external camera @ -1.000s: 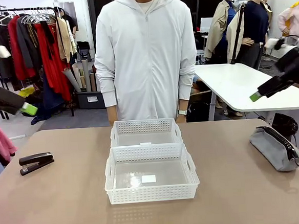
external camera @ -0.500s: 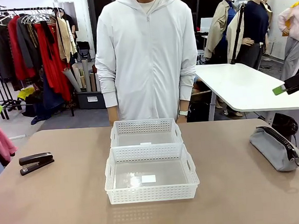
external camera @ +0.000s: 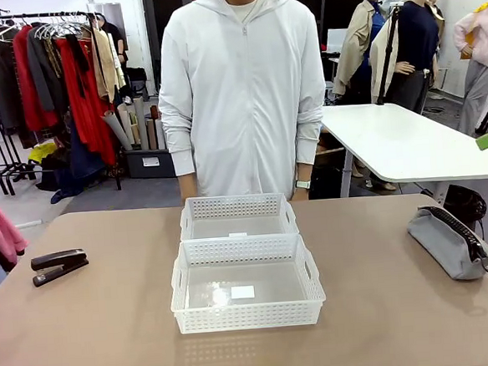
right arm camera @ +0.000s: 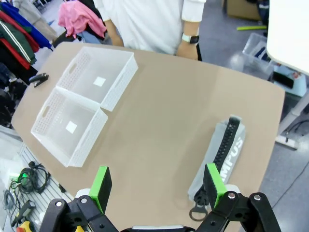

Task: Distribute items into two baskets.
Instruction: Pick up the Pencil pouch that the person points to.

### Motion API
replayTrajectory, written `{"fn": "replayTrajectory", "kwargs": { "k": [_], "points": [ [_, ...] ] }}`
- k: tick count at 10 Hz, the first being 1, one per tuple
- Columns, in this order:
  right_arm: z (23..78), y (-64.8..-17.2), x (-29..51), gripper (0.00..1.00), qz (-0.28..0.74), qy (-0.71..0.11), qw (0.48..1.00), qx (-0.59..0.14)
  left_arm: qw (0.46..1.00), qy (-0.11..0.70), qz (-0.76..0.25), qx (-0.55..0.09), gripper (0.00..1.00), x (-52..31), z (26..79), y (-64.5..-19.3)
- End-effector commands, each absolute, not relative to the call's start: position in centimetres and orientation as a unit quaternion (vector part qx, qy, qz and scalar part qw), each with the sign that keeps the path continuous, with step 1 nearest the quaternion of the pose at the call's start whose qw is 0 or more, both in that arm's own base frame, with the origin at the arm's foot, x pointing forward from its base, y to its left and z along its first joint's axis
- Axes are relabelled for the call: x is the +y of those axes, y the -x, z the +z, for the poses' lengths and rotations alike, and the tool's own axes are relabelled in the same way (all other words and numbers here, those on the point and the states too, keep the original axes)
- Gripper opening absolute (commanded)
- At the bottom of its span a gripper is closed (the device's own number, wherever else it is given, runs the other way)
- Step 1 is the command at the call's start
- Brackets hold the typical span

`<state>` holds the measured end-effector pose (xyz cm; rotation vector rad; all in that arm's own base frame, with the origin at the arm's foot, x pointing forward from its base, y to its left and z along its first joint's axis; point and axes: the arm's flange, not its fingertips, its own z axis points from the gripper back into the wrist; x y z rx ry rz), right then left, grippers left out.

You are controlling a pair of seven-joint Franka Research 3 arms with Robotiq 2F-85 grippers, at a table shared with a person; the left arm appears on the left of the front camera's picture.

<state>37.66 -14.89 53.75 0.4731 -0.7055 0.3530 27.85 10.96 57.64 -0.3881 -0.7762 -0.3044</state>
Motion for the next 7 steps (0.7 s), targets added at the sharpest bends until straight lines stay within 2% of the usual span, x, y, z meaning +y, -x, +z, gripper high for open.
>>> {"fn": "replayTrajectory", "kwargs": {
  "k": [1, 7],
  "points": [
    [53.29, -37.13, -15.22, 1.0, 0.179, -0.234, 0.899, -0.323, 0.886, 0.197, -0.142, -0.396, 1.0, 9.32, 54.72, -25.83],
    [54.04, -36.27, -15.49, 1.0, 0.188, -0.257, 0.886, -0.338, 0.888, 0.193, -0.154, -0.388, 1.0, 9.28, 54.71, -25.76]
  ]
}}
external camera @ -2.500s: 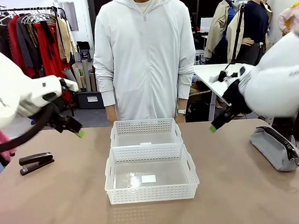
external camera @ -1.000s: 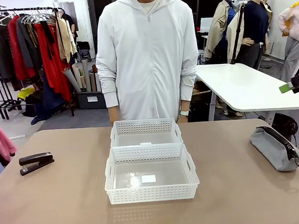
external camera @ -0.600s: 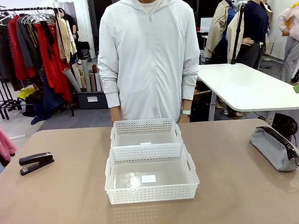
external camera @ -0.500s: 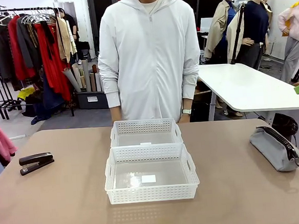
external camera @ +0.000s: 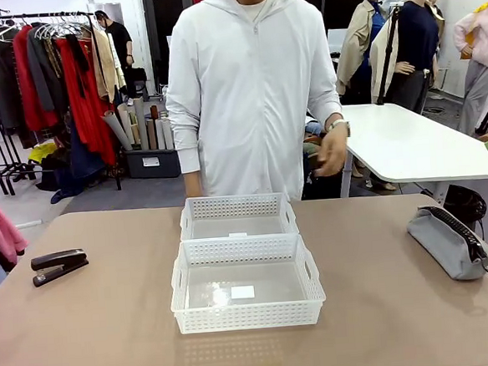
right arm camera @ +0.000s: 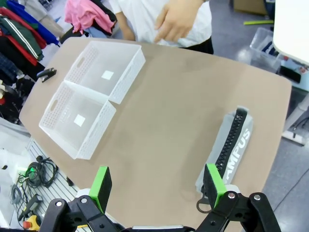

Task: Distribute items into two baskets.
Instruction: Pick up the Pencil pouch that the person points to.

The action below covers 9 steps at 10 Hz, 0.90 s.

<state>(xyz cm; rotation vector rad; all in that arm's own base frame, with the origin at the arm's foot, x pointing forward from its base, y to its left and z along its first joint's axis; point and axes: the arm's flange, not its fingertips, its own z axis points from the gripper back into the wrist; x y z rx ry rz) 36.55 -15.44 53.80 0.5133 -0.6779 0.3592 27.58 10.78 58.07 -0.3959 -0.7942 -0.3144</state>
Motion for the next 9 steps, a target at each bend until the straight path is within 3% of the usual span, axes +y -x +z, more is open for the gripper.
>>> {"fn": "replayTrajectory", "kwargs": {
  "k": [1, 2, 9],
  "points": [
    [53.6, -36.7, -15.5, 1.0, 0.171, -0.247, 0.897, -0.325, 0.888, 0.195, -0.154, -0.386, 1.0, 9.3, 54.8, -25.8],
    [53.6, -36.7, -15.5, 1.0, 0.171, -0.247, 0.897, -0.325, 0.891, 0.191, -0.151, -0.383, 1.0, 10.8, 58.1, -27.6],
    [53.6, -36.7, -15.5, 1.0, 0.171, -0.247, 0.897, -0.325, 0.891, 0.191, -0.152, -0.382, 1.0, 10.8, 58.1, -27.6]
  ]
}}
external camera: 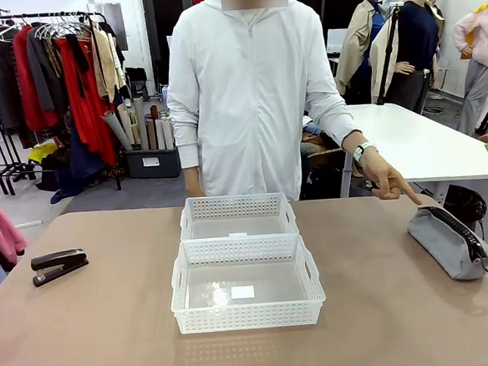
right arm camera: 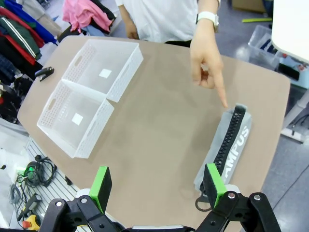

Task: Distribute items into two baskets.
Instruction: Pick up the Pencil pouch that the person points to.

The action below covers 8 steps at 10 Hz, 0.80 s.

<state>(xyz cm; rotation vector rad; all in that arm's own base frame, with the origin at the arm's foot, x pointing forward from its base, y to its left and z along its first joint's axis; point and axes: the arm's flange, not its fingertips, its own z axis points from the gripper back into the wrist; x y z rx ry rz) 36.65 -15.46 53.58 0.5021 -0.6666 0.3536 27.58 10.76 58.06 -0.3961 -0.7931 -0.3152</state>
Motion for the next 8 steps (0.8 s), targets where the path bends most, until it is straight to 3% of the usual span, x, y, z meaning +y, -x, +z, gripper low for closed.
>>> {"fn": "replayTrajectory", "kwargs": {
  "k": [1, 8],
  "points": [
    [53.6, -36.7, -15.5, 1.0, 0.171, -0.247, 0.897, -0.325, 0.893, 0.195, -0.154, -0.376, 1.0, 10.9, 57.9, -28.1],
    [52.9, -40.1, -13.1, 1.0, 0.168, -0.125, 0.94, -0.27, 0.888, 0.225, -0.169, -0.365, 1.0, 11.1, 56.7, -29.6]
  ]
}}
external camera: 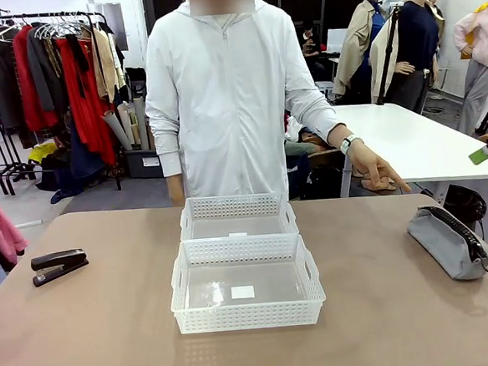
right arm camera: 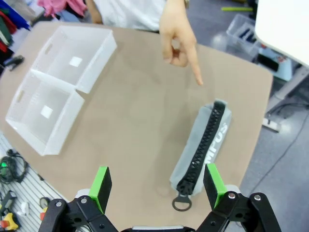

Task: Distribute items into two baskets.
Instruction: Pick up the Pencil pouch that the person points to.

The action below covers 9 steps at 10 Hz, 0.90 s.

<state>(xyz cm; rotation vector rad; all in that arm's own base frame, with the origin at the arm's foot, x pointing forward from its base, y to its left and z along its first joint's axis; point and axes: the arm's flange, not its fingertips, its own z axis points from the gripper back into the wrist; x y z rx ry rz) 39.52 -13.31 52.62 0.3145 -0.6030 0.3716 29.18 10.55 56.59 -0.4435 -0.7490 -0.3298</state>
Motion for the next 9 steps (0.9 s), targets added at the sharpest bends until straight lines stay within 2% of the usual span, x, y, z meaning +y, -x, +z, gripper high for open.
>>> {"fn": "replayTrajectory", "kwargs": {
  "k": [1, 5, 9],
  "points": [
    [52.3, -41.0, -12.8, 1.0, 0.169, -0.097, 0.95, -0.245, 0.887, 0.23, -0.172, -0.362, 1.0, 11.0, 56.6, -29.7],
    [49.3, -44.0, -12.0, 1.0, 0.178, -0.032, 0.966, -0.186, 0.894, 0.214, -0.159, -0.361, 1.0, 10.6, 56.6, -29.2],
    [46.6, -47.1, -11.0, 1.0, 0.24, -0.023, 0.96, -0.141, 0.894, 0.214, -0.159, -0.361, 1.0, 10.6, 56.6, -29.2]
  ]
}}
